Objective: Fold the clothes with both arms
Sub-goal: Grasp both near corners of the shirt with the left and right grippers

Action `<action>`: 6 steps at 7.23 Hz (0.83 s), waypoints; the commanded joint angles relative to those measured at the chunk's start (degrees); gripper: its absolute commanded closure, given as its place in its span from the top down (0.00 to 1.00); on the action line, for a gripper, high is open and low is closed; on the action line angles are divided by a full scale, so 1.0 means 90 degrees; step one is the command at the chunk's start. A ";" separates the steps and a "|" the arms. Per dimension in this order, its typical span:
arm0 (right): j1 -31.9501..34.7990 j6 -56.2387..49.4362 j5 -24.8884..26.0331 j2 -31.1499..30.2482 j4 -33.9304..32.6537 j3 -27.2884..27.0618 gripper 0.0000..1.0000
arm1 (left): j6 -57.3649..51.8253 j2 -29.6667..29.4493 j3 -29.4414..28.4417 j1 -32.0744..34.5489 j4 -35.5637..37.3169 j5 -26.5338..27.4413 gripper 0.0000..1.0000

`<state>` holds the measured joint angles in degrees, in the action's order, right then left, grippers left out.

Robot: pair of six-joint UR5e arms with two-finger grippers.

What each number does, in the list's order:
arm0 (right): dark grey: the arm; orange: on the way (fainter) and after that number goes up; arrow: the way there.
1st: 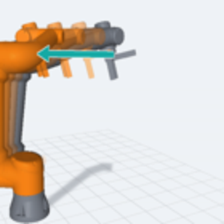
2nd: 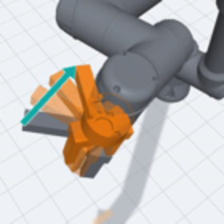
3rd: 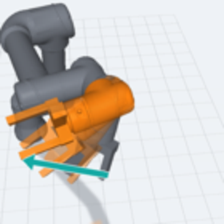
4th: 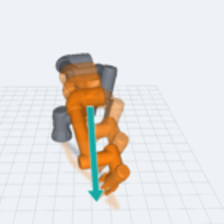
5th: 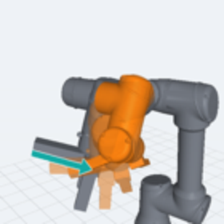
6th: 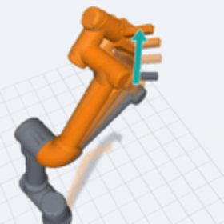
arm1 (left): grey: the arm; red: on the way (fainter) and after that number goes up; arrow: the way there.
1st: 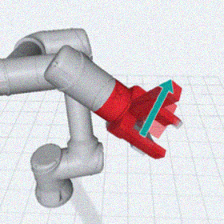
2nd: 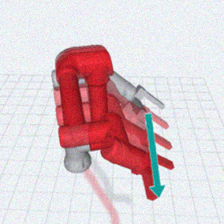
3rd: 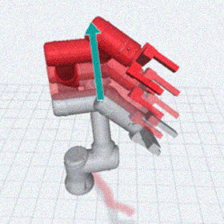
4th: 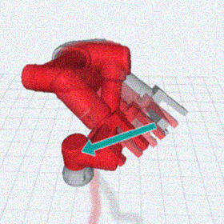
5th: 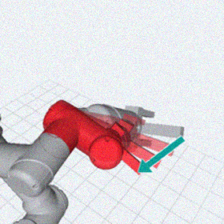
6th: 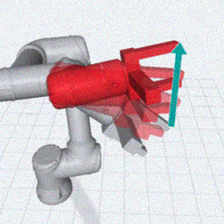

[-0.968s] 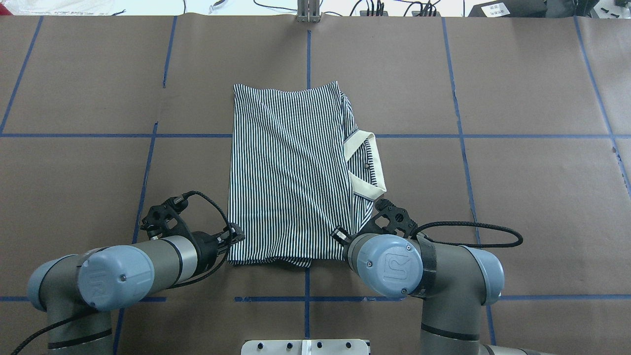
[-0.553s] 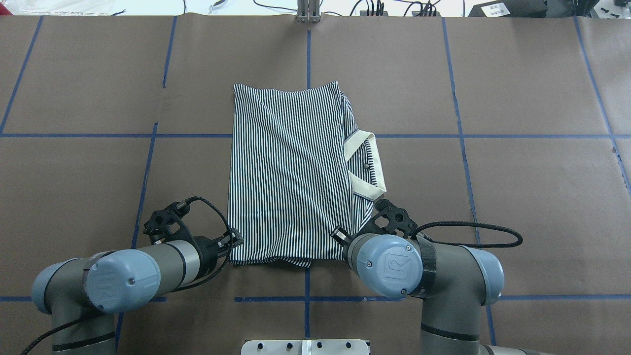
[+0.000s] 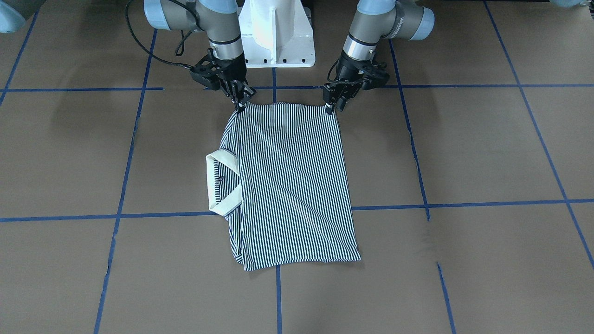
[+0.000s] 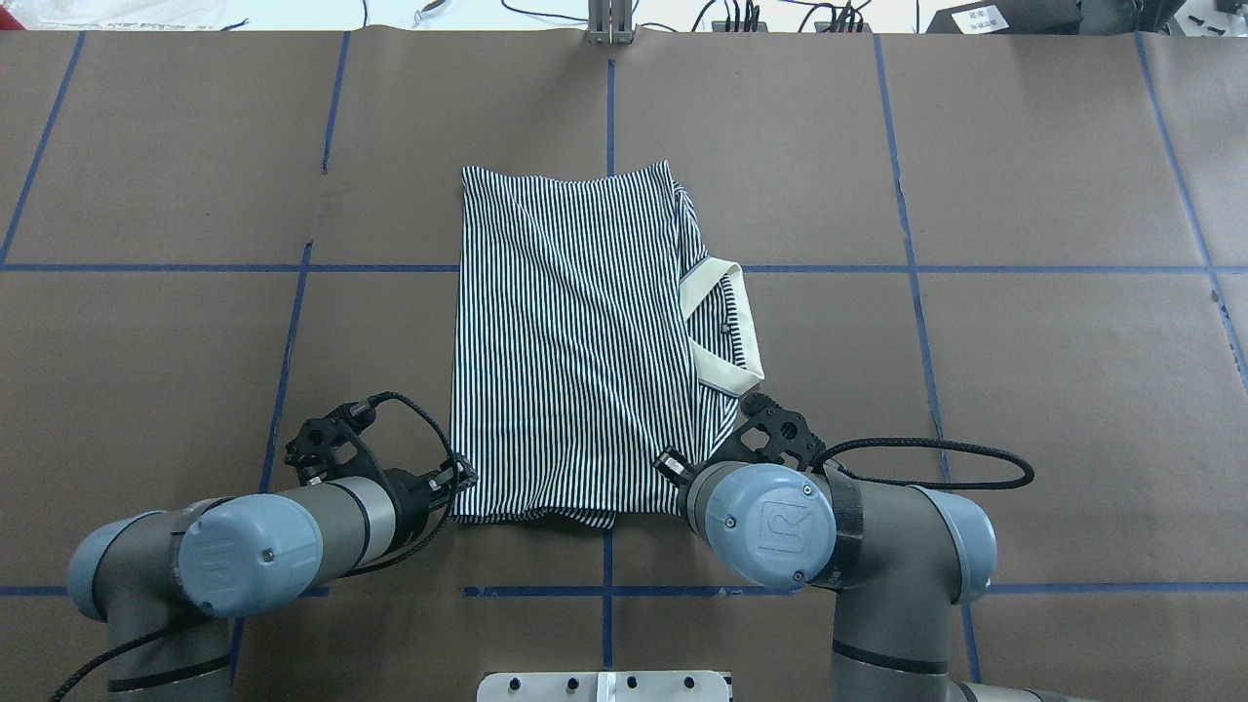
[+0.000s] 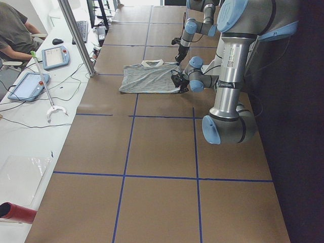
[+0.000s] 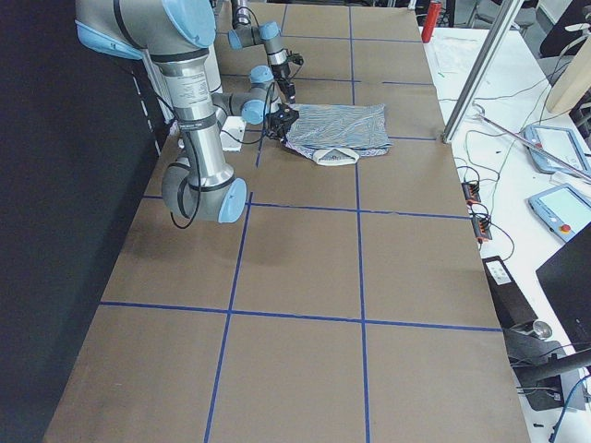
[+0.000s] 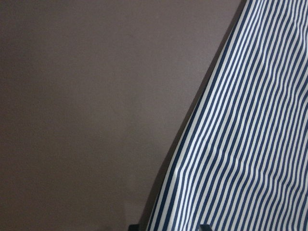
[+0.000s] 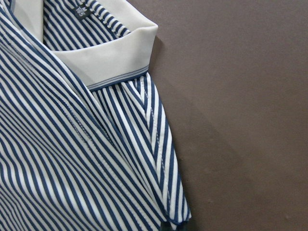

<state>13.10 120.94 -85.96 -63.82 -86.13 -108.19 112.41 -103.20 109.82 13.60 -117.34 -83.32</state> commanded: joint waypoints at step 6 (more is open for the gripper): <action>0.0000 0.0000 0.0000 0.0002 0.0000 0.0000 0.00 | 0.0009 -0.0018 -0.0024 -0.0222 0.0000 0.0000 0.50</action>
<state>13.10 120.94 -85.96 -63.81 -86.13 -108.19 112.43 -103.45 109.63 11.86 -117.34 -83.32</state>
